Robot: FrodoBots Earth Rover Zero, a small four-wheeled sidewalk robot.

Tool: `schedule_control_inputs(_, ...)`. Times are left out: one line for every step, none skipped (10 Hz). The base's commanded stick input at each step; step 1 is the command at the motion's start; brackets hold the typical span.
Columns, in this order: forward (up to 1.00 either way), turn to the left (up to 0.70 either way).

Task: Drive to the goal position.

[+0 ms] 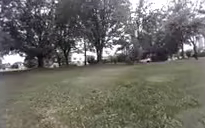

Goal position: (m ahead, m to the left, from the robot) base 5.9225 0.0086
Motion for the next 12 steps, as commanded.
schedule_control_inputs(0.5,0.0)
schedule_control_inputs(0.5,0.0)
schedule_control_inputs(0.5,0.0)
schedule_control_inputs(0.5,0.0)
schedule_control_inputs(0.5,0.0)
schedule_control_inputs(0.5,0.0)
schedule_control_inputs(0.5,0.0)
schedule_control_inputs(0.5,0.0)
schedule_control_inputs(0.5,0.0)
schedule_control_inputs(0.5,0.0)
schedule_control_inputs(0.5,0.0)
schedule_control_inputs(0.5,0.0)
